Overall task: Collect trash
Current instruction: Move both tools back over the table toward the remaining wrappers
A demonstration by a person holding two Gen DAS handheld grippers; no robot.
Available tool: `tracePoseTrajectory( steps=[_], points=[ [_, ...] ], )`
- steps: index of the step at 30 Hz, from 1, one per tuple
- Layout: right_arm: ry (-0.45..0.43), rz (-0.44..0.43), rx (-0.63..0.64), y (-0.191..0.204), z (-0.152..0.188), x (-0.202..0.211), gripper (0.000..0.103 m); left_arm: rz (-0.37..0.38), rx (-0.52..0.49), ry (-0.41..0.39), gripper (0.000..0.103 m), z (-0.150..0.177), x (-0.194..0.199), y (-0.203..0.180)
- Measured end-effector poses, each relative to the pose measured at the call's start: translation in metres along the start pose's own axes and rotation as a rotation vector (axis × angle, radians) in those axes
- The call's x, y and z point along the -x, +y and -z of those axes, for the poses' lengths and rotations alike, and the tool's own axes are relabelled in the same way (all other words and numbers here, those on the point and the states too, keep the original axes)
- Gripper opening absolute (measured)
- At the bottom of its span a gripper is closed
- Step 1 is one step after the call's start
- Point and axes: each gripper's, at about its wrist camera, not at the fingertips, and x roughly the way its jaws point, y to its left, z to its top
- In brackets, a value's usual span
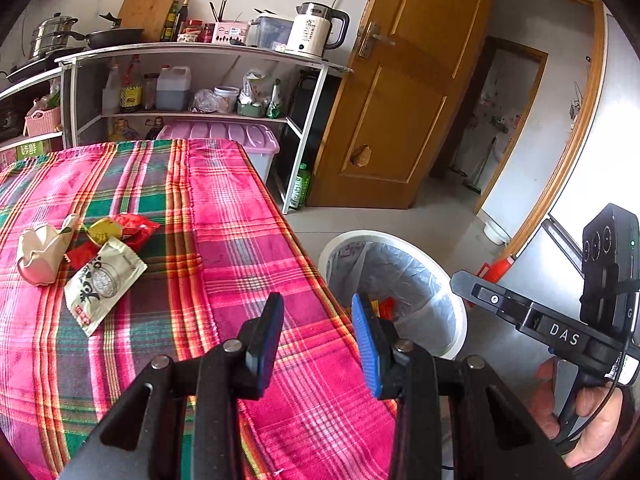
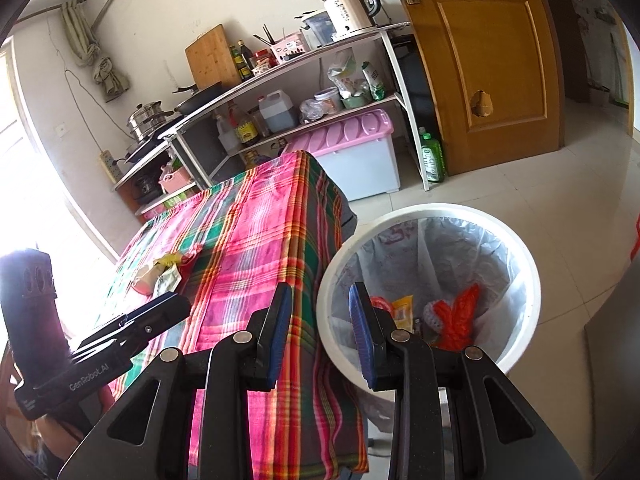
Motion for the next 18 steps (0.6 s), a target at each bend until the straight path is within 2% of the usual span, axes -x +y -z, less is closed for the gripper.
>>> tracePoseTrajectory(
  steps=[12,16,18],
  points=[
    [0.032,-0.056,0.073,0.043,0.006,-0.014,0.031,-0.082,0.022,-0.049,0.037,0.009,0.029,0.035],
    [0.047,-0.076,0.101,0.058,0.008,-0.023,0.031,-0.109,0.035,-0.062,0.045,0.01,0.036,0.049],
    [0.055,-0.086,0.113,0.065,0.009,-0.028,0.031,-0.124,0.04,-0.066,0.045,0.01,0.038,0.057]
  ],
)
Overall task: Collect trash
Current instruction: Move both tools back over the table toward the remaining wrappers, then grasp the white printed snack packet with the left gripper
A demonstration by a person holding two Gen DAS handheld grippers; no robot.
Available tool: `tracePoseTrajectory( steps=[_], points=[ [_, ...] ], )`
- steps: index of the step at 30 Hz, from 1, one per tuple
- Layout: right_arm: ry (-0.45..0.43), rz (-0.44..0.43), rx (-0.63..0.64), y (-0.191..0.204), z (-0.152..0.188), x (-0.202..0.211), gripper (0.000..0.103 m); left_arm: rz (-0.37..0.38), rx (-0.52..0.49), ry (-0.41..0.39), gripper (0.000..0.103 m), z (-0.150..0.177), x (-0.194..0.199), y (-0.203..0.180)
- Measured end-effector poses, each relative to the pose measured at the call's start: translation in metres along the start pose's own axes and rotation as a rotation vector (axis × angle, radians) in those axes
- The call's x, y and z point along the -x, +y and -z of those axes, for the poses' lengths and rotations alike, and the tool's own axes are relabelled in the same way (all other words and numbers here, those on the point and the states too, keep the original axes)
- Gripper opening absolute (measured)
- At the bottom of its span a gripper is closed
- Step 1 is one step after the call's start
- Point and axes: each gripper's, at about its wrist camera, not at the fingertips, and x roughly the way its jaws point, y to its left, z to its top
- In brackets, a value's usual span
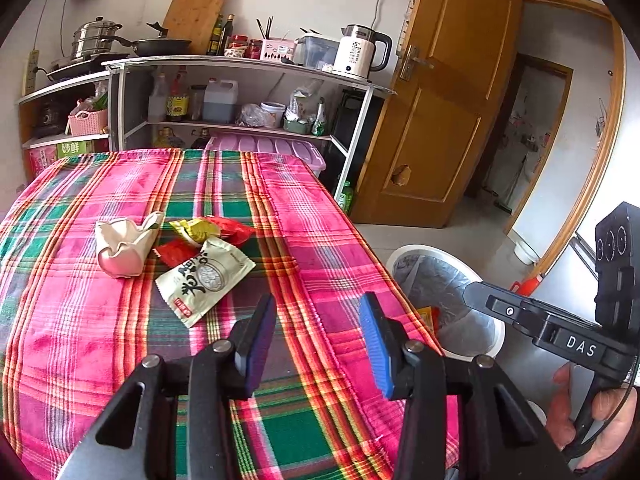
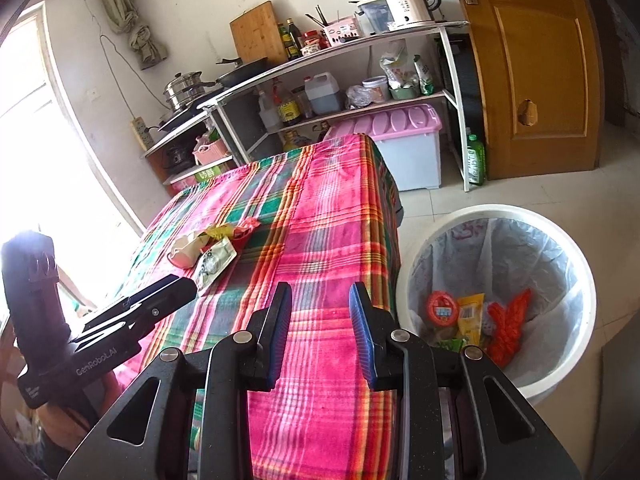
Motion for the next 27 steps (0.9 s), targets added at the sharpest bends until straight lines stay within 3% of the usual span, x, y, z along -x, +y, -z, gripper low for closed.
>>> tracePoseTrajectory(
  steps=[15,27],
  points=[
    [0.06,-0.034,0.067,0.035,-0.005,-0.046,0.035,-0.097,0.004,0.009,0.056,-0.006,-0.01,0.059],
    [0.081,-0.044,0.084,0.034,-0.014,-0.066,0.035,-0.083,-0.039,0.082,0.066,-0.02,-0.046,0.076]
  ],
)
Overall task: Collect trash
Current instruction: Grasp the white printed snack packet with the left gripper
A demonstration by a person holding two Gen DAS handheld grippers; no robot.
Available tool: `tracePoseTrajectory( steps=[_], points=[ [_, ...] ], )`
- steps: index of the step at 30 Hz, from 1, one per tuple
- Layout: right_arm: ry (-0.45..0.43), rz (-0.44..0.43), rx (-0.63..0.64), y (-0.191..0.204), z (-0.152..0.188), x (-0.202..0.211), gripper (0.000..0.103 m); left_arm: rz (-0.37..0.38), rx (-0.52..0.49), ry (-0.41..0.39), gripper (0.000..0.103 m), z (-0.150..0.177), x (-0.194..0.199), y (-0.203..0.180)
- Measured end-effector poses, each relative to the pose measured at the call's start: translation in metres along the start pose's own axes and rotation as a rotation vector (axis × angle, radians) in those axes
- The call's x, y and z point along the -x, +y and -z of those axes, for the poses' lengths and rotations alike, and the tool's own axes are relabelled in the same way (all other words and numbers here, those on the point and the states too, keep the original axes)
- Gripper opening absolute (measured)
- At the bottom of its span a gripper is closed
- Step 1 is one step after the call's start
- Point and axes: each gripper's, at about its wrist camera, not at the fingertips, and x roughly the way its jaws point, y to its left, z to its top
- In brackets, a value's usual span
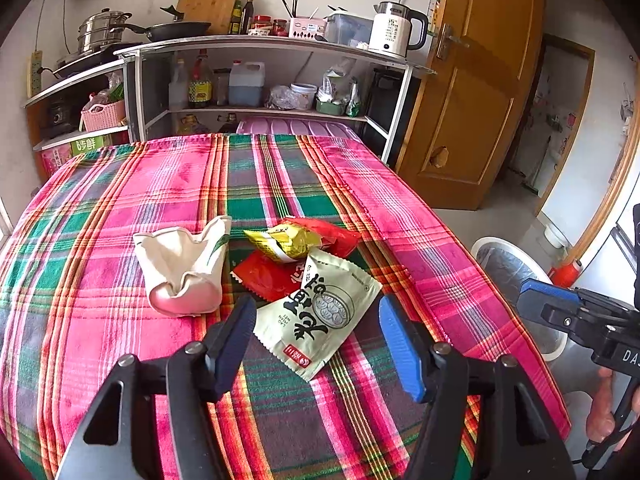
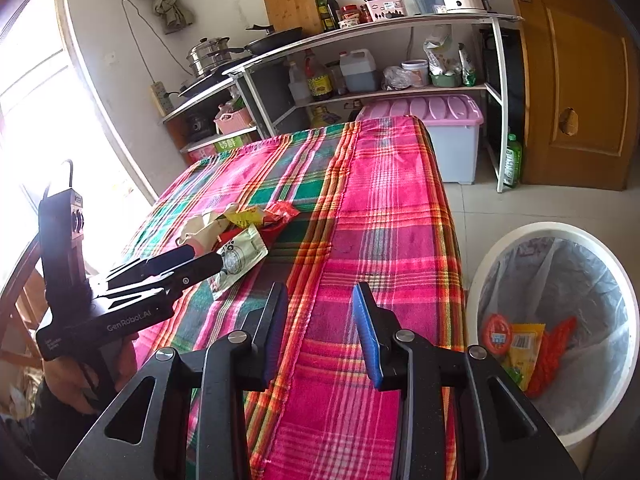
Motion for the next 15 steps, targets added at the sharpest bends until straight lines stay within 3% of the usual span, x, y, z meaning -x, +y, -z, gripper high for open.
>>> tracePoseTrajectory(
  steps=[8,15],
  points=[
    [0.013,0.006,-0.01,-0.005,-0.001,-0.007,0.035,0.003,-0.027,0.094,0.067,-0.004,-0.028,0.001],
    [0.019,0.005,-0.01,-0.006,-0.002,-0.012,0.035,-0.043,-0.036,0.139,0.068,-0.002,-0.035,-0.002]
  ],
)
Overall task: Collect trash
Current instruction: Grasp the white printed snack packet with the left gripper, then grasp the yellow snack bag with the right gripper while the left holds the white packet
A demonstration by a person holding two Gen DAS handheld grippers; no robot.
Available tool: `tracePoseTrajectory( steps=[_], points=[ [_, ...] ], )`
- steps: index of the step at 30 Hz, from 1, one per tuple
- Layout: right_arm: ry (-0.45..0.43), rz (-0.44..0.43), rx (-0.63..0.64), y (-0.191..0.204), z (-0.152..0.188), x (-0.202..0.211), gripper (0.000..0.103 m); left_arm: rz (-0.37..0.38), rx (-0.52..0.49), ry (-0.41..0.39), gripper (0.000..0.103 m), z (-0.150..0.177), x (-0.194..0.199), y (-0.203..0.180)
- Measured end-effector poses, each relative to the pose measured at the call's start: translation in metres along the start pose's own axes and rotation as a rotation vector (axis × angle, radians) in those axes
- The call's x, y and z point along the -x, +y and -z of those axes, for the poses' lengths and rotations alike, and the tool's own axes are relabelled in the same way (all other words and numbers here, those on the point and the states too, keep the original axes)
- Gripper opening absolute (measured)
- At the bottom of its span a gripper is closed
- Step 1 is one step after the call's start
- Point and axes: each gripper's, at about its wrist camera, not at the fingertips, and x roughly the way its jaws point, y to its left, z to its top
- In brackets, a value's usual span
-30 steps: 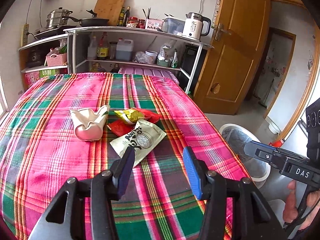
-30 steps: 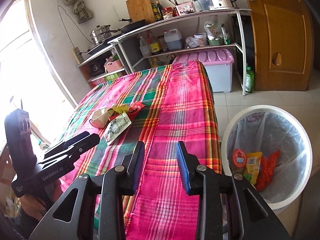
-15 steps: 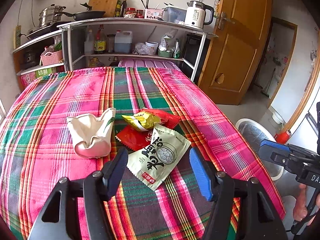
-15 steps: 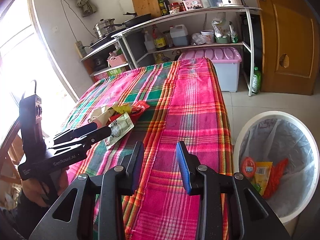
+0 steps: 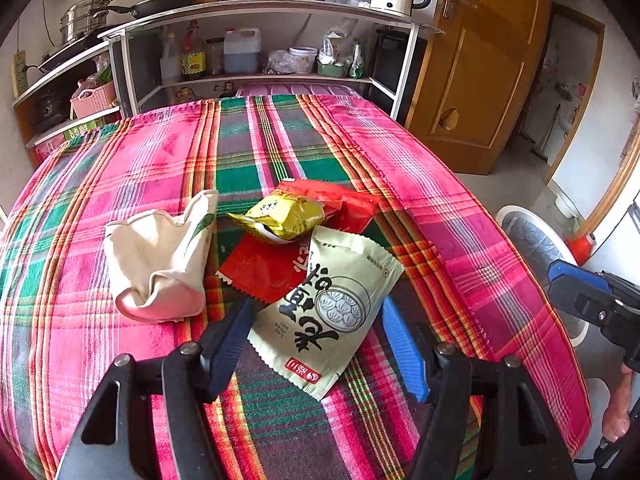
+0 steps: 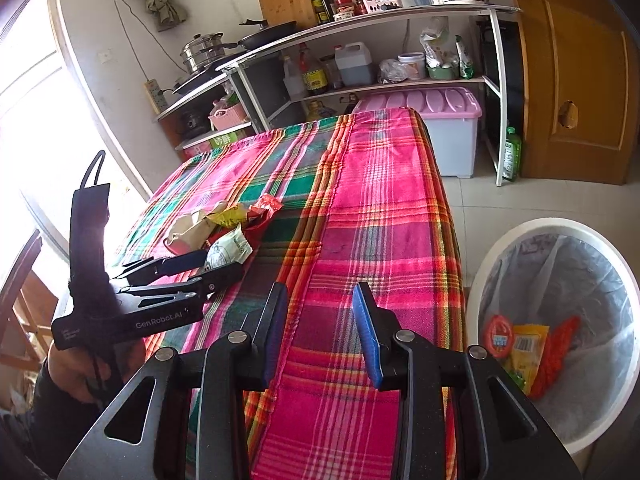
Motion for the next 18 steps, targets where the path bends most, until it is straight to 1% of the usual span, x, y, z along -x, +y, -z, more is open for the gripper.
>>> tracePoseTrajectory(
  steps=[3,5,6,7,8,11,13,18],
  points=[
    [0.002,0.0,0.002,0.001,0.0,0.0,0.035,-0.038,-0.024,0.005,0.06,0.0,-0.001,-0.004],
    [0.001,0.0,0.005,0.003,-0.001,0.001,0.035,-0.06,-0.034,0.002,0.048,0.001,0.0,-0.004],
    [0.001,0.0,0.005,0.003,-0.001,0.001,0.035,-0.065,-0.033,-0.005,0.045,0.001,0.002,-0.003],
    [0.001,0.0,0.005,0.003,0.0,0.001,0.035,-0.061,-0.027,-0.014,0.038,0.001,0.004,-0.002],
    [0.001,0.001,0.006,0.003,-0.001,0.001,0.035,-0.048,-0.017,-0.023,0.034,0.002,0.007,0.0],
    [0.001,0.001,0.006,0.005,-0.002,0.001,0.035,-0.017,0.014,-0.062,0.027,0.005,0.018,0.004],
    [0.003,-0.003,0.004,0.007,-0.003,0.0,0.035,-0.004,0.028,-0.087,0.025,0.009,0.026,0.007],
    [0.013,-0.017,0.008,0.016,-0.007,-0.007,0.035,0.026,0.087,-0.155,0.025,0.016,0.043,0.018]
  ],
)
